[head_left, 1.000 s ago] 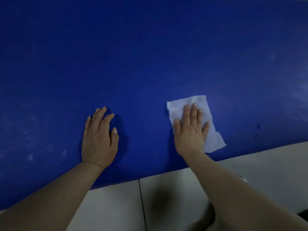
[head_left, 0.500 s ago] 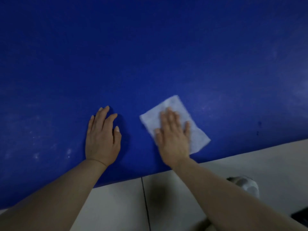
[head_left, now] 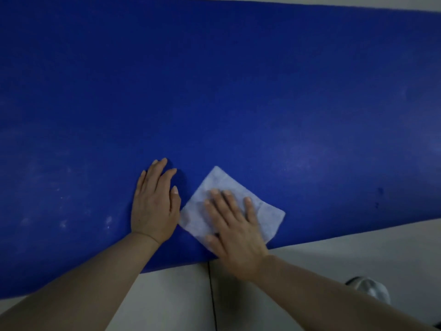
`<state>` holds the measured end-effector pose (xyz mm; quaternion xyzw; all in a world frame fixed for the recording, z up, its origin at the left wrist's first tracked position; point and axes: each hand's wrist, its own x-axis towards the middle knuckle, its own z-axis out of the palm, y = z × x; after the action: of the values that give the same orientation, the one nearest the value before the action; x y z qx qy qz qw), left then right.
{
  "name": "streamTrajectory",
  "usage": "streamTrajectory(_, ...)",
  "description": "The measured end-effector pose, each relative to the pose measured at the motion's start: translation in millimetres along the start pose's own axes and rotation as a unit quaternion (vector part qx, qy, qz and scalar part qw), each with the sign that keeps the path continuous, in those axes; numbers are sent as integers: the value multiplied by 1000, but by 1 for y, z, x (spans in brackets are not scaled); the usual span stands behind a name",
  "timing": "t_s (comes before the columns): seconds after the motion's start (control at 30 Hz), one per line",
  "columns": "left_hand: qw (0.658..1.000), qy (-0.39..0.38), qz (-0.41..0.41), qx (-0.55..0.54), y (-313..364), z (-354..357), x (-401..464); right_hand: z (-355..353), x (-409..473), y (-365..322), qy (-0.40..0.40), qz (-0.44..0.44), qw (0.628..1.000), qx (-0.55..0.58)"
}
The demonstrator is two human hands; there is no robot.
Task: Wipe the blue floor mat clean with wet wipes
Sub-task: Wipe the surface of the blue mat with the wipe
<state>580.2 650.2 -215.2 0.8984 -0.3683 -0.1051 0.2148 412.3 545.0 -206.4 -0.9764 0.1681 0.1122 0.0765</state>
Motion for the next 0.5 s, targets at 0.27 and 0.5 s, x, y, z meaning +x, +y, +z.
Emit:
streamTrajectory(0.27,999,-21,7,35,-11,-5,-29,3,13,-14,19,80,997,-2)
streamTrajectory(0.5,998,-31,12,57,-10,-6,-26,2,-1,3,-48,-143,987,-48)
